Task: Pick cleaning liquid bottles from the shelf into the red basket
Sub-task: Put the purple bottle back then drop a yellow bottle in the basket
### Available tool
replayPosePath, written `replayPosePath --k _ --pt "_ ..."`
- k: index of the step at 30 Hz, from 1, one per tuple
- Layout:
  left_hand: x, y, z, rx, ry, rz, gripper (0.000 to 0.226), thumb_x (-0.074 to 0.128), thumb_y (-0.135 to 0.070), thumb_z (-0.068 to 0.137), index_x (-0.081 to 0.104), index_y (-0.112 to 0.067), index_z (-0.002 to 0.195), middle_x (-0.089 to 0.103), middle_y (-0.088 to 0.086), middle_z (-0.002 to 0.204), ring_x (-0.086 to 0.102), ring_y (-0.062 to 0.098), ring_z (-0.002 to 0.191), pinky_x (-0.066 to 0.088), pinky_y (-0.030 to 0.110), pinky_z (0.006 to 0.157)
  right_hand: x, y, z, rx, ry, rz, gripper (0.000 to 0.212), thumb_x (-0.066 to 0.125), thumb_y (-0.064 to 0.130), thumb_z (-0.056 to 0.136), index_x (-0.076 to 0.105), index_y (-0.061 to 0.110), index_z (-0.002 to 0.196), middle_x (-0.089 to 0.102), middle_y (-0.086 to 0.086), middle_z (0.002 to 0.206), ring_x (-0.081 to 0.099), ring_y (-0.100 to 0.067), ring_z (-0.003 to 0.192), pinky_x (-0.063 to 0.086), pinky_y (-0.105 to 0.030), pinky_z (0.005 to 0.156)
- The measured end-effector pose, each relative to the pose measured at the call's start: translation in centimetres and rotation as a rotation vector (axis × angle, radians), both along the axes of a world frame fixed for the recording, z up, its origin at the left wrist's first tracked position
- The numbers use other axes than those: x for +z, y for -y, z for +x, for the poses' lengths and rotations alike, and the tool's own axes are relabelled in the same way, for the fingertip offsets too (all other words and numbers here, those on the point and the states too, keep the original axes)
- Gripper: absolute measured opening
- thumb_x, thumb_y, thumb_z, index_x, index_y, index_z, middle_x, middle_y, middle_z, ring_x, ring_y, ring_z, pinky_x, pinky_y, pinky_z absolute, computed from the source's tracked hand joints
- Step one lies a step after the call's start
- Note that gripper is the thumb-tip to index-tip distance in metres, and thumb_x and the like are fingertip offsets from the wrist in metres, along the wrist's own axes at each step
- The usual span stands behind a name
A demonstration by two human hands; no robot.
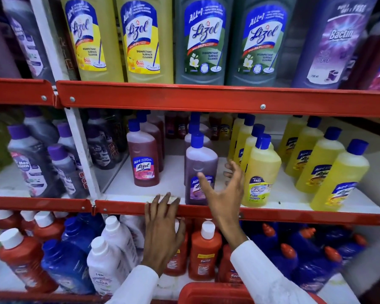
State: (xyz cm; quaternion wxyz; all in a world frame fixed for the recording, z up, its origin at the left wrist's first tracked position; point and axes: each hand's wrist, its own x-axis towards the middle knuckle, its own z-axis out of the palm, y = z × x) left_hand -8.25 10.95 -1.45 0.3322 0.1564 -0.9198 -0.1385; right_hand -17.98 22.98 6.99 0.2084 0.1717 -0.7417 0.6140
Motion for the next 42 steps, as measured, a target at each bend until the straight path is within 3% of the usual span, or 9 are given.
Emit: replayPosePath --k 4,8,12,21,26,29,34,38,42 --pt "1.1 -4.5 -1.4 -0.136 -0.174 -0.061 0.044 0.066 -0.020 0.080 0.057 -0.017 0.123 0.057 0.010 0.131 0.046 0.029 0.126 0.039 0.048 0.107 -1.8 -4.9 -1.0 -0.273 -0.160 -0.125 0.054 0.079 0.018 0.075 0.051 0.012 0.121 0.052 -0.006 0.115 0.052 -0.025 0.105 0.049 -0.047 0.089" --pt "2.1 -8.5 -4.2 -0.265 -0.120 -0.082 0.043 0.065 -0.017 0.080 0.057 -0.016 0.121 0.060 0.006 0.125 0.051 0.025 0.118 0.040 0.040 0.107 -1.7 -7.4 -4.1 -0.454 -0.084 0.005 0.082 0.082 0.032 0.068 0.042 0.004 0.134 0.050 -0.018 0.134 0.045 -0.037 0.122 0.041 -0.050 0.100" --pt "1.6 -10.7 -6.4 -0.249 0.088 -0.110 0.054 0.061 -0.020 0.075 0.051 -0.013 0.128 0.059 0.007 0.126 0.049 0.026 0.119 0.037 0.039 0.110 -1.1 -7.8 -7.3 -0.280 0.090 0.159 0.109 0.086 0.046 0.065 0.025 0.009 0.148 0.046 -0.017 0.144 0.045 -0.037 0.132 0.043 -0.054 0.105" --pt "1.0 -11.8 -7.3 -0.179 0.120 -0.024 0.057 0.063 -0.017 0.074 0.051 -0.013 0.130 0.061 0.007 0.121 0.049 0.026 0.116 0.021 0.033 0.114 0.8 -10.6 -8.7 0.032 0.051 -0.210 0.088 0.076 0.039 0.062 0.037 0.013 0.137 0.058 -0.011 0.123 0.061 -0.029 0.108 0.057 -0.046 0.087" --pt "0.9 -12.3 -7.4 -0.187 0.092 0.039 0.054 0.064 -0.016 0.074 0.053 -0.015 0.128 0.060 0.005 0.119 0.048 0.024 0.116 0.023 0.032 0.114 4.4 -14.1 -8.0 0.701 0.183 -0.696 0.064 0.071 0.033 0.052 0.064 0.009 0.111 0.061 -0.008 0.092 0.059 -0.026 0.078 0.047 -0.040 0.074" --pt "1.0 -12.2 -7.5 -0.183 0.097 0.038 0.046 0.062 -0.017 0.075 0.056 -0.017 0.120 0.060 0.004 0.114 0.050 0.026 0.110 0.035 0.037 0.106 6.0 -15.0 -7.2 1.326 0.376 -0.917 0.089 0.067 0.038 0.057 0.043 -0.001 0.134 0.051 -0.010 0.101 0.051 -0.030 0.079 0.039 -0.043 0.076" --pt "1.3 -12.3 -7.3 -0.211 0.077 0.058 0.047 0.065 -0.016 0.076 0.056 -0.022 0.122 0.061 -0.002 0.111 0.049 0.022 0.103 0.043 0.035 0.093 7.2 -16.1 -5.6 1.718 0.449 -0.971 0.102 0.049 0.042 0.059 0.024 -0.004 0.147 0.047 -0.007 0.099 0.050 -0.022 0.074 0.031 -0.039 0.070" --pt "1.4 -12.3 -7.4 -0.216 0.068 0.063 0.043 0.066 -0.017 0.076 0.058 -0.024 0.119 0.063 -0.004 0.108 0.051 0.021 0.101 0.043 0.033 0.091 7.5 -17.3 -4.1 1.417 0.352 -0.919 0.089 0.066 0.038 0.059 0.044 -0.004 0.135 0.050 -0.011 0.099 0.049 -0.027 0.077 0.034 -0.042 0.072" --pt "1.6 -12.6 -7.3 -0.205 0.044 0.046 0.045 0.063 -0.014 0.073 0.058 -0.021 0.118 0.062 -0.001 0.106 0.050 0.022 0.099 0.043 0.035 0.091 7.5 -16.5 -2.0 0.420 0.226 -0.614 0.072 0.080 0.041 0.052 0.056 0.018 0.116 0.068 0.003 0.091 0.066 -0.016 0.078 0.053 -0.036 0.067"
